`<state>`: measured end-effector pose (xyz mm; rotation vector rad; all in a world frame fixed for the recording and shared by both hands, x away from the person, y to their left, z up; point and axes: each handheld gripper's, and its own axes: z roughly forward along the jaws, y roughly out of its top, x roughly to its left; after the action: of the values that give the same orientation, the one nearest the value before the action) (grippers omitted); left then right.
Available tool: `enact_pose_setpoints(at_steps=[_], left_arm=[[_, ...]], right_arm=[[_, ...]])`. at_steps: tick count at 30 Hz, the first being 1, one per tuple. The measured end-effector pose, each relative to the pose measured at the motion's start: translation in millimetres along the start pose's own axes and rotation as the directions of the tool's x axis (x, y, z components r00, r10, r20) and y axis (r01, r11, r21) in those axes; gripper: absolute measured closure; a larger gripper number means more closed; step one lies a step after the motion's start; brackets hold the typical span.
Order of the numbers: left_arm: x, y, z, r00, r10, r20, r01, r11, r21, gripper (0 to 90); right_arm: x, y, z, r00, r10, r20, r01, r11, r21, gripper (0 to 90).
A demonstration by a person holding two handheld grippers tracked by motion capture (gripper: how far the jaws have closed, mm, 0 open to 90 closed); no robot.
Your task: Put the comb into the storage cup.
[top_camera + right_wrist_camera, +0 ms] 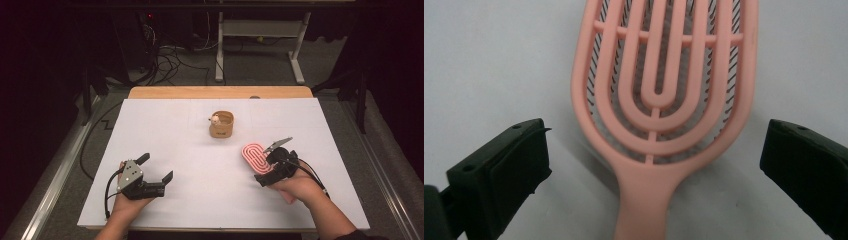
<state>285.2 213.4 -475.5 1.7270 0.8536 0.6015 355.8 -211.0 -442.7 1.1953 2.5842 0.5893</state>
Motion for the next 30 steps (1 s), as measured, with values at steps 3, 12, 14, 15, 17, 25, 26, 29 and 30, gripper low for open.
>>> enact_pose_setpoints(at_steps=[3,12,14,15,17,25,26,29,30], left_arm=[[-0.3,0.1,-0.1,1.0000,-0.009,-0.001,0.009,0.9999,-0.005,0.0],[-0.3,0.2,-0.3,0.9999,-0.011,-0.004,0.010,0.9999,-0.003,0.0],[-1.2,0.5,-0.3,1.0000,-0.004,-0.002,0.004,1.0000,-0.001,0.0],[-1.2,0.5,-0.3,1.0000,-0.004,-0.002,0.004,1.0000,-0.001,0.0],[-2.0,0.3,0.3,1.0000,0.000,-0.002,0.000,1.0000,0.002,0.0],[-0.7,0.1,0.2,1.0000,-0.003,-0.005,0.003,1.0000,0.005,0.0],[-0.8,0.0,0.4,1.0000,-0.002,-0.005,0.002,1.0000,0.005,0.0],[-1.0,0.0,0.6,1.0000,0.000,-0.006,0.000,1.0000,0.003,0.0],[-1.0,0.0,0.7,1.0000,-0.001,-0.007,0.001,1.0000,0.002,0.0]], right_arm=[[-0.7,3.3,1.7,1.0000,0.004,0.001,-0.004,1.0000,0.006,0.3],[-2.7,19.7,7.7,1.0000,0.002,0.005,-0.002,0.9992,0.039,0.4],[-2.2,23.0,9.1,1.0000,-0.006,0.006,0.005,0.9987,0.050,0.4],[-2.2,23.0,9.1,1.0000,-0.006,0.006,0.005,0.9987,0.050,0.4],[-2.0,26.2,10.6,0.9999,-0.007,0.008,0.006,0.9985,0.055,0.4],[-2.0,35.0,16.3,0.9997,-0.022,0.009,0.022,0.9956,0.092,1.7],[-1.9,36.1,17.2,0.9996,-0.026,0.012,0.025,0.9948,0.099,2.1],[-1.7,39.5,19.8,0.9993,-0.032,0.017,0.030,0.9935,0.110,3.9],[-1.2,40.5,20.6,0.9994,-0.030,0.018,0.027,0.9930,0.115,4.8]])
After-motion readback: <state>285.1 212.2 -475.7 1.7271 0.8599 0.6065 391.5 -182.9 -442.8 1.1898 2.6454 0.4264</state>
